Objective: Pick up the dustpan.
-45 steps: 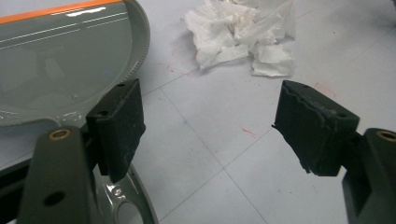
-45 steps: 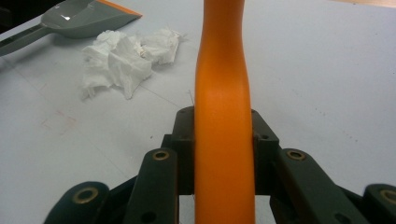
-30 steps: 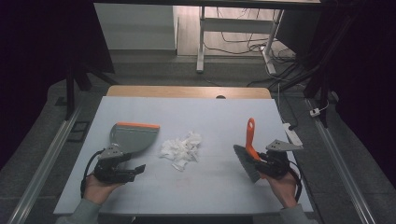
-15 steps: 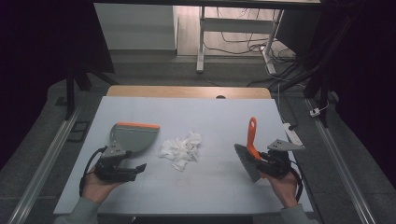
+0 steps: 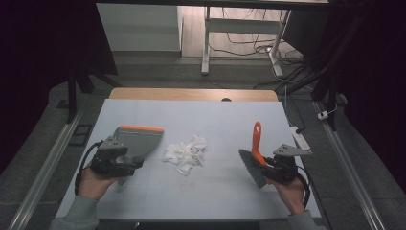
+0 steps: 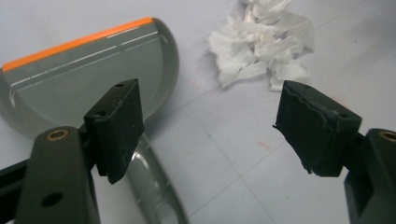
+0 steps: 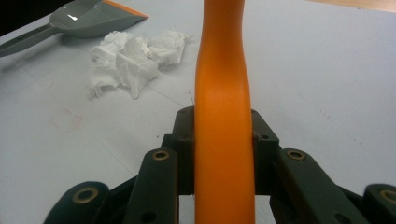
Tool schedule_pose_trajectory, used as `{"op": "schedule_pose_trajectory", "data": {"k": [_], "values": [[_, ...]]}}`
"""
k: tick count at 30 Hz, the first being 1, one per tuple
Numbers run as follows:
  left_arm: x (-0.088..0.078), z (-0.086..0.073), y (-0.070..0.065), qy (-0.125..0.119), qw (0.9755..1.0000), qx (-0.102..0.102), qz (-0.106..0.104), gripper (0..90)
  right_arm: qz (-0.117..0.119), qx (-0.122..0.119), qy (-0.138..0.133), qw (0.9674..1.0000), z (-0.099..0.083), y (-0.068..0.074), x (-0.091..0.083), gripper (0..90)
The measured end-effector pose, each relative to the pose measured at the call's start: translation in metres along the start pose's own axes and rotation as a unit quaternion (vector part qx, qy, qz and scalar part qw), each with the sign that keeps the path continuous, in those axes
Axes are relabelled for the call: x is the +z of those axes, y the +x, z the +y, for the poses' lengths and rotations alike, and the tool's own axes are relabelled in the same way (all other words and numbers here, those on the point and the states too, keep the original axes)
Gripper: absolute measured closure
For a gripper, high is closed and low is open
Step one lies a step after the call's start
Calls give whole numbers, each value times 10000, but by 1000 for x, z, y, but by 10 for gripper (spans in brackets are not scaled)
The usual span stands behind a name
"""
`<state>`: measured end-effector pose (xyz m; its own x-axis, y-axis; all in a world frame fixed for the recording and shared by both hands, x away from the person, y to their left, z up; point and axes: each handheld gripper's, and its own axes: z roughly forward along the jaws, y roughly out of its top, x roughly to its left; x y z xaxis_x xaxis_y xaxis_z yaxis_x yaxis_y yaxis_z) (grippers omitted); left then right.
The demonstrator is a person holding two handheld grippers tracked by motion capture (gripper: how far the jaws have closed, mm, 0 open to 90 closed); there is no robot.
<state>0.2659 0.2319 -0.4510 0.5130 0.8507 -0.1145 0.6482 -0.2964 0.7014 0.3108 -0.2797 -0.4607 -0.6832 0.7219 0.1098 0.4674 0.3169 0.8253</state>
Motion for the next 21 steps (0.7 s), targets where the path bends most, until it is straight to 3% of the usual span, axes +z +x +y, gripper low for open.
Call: {"op": "schedule_pose_trajectory", "data": {"k": [5, 8, 11, 16, 21], "values": [[-3, -3, 10, 114, 9997, -139, 189, 247, -49, -5, 45, 10000, -1, -2, 0, 697], [-3, -7, 18, 259, 9986, -361, 269, 252, -87, 23, 46, 9999, -1, -2, -1, 697], [-2, -9, 22, 328, 9979, -460, 302, 250, -100, 18, 44, 9999, -2, -2, -1, 697], [9, -15, 35, 628, 9939, -818, 399, 231, -114, 10, 83, 9999, -3, -3, 0, 697], [22, -18, 37, 917, 9904, -969, 355, 192, -88, 13, 129, 9999, -4, -2, 2, 697]]}}
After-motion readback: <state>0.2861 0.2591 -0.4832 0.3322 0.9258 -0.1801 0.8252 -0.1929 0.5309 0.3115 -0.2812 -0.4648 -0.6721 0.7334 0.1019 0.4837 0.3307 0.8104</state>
